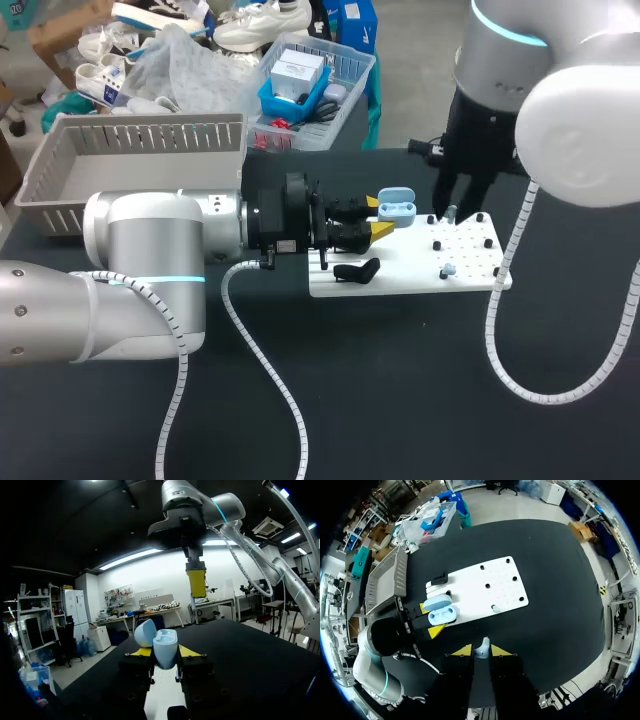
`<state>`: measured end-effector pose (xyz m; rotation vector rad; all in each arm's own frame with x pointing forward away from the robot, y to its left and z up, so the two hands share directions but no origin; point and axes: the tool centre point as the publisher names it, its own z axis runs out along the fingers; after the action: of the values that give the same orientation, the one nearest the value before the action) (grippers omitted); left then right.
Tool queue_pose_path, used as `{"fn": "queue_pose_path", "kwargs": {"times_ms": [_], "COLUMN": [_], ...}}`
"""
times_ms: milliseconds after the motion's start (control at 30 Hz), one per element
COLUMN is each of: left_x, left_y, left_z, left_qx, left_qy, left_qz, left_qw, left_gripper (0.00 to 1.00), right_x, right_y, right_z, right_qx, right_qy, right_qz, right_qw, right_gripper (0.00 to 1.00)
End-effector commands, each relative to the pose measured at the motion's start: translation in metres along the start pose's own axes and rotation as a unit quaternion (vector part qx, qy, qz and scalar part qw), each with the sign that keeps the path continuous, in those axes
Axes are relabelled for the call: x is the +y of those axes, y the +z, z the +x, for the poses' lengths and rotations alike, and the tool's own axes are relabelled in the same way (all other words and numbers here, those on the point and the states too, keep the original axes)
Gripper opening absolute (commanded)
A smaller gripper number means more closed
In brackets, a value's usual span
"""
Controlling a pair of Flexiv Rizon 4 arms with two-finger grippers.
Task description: Pick up each earbud case from the left stands, insert the matching earbuds, close the lid, and place the case in the box.
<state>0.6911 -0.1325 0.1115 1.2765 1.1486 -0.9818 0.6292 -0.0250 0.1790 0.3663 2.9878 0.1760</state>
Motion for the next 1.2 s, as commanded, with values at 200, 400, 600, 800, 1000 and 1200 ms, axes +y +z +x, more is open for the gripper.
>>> {"fn": "queue_pose_path", "kwargs": {"times_ms": [200,400,600,800,1000,1200], "left_x": [0.000,0.000,0.000,0.000,0.000,0.000], "left_y": [0.000,0.000,0.000,0.000,0.000,0.000], "left_z": [0.001,0.001,0.001,0.001,0.001,0.001], "left_qx": [-0.001,-0.001,-0.001,-0.001,-0.001,-0.001], "left_qy": [0.001,0.001,0.001,0.001,0.001,0.001], "left_qz": [-0.002,-0.002,-0.002,-0.002,-0.002,-0.002], "left_qw": [1.000,1.000,1.000,1.000,1.000,1.000], "left_gripper": [0.00,0.00,0.00,0.00,0.00,0.00], "right_x": [0.020,0.028,0.037,0.042,0.047,0.053], "right_y": [-0.008,-0.009,-0.007,-0.005,0.000,0.001], "right_z": [-0.007,-0.011,-0.014,-0.020,-0.022,-0.025], "right_qx": [-0.001,-0.012,-0.024,-0.032,-0.030,-0.035], "right_qy": [0.069,0.090,0.099,0.111,0.121,0.121], "right_qz": [0.019,0.020,0.027,0.020,0.008,0.008], "right_qw": [0.997,0.996,0.994,0.993,0.992,0.992], "right_gripper": [0.00,0.00,0.00,0.00,0.00,0.00]}}
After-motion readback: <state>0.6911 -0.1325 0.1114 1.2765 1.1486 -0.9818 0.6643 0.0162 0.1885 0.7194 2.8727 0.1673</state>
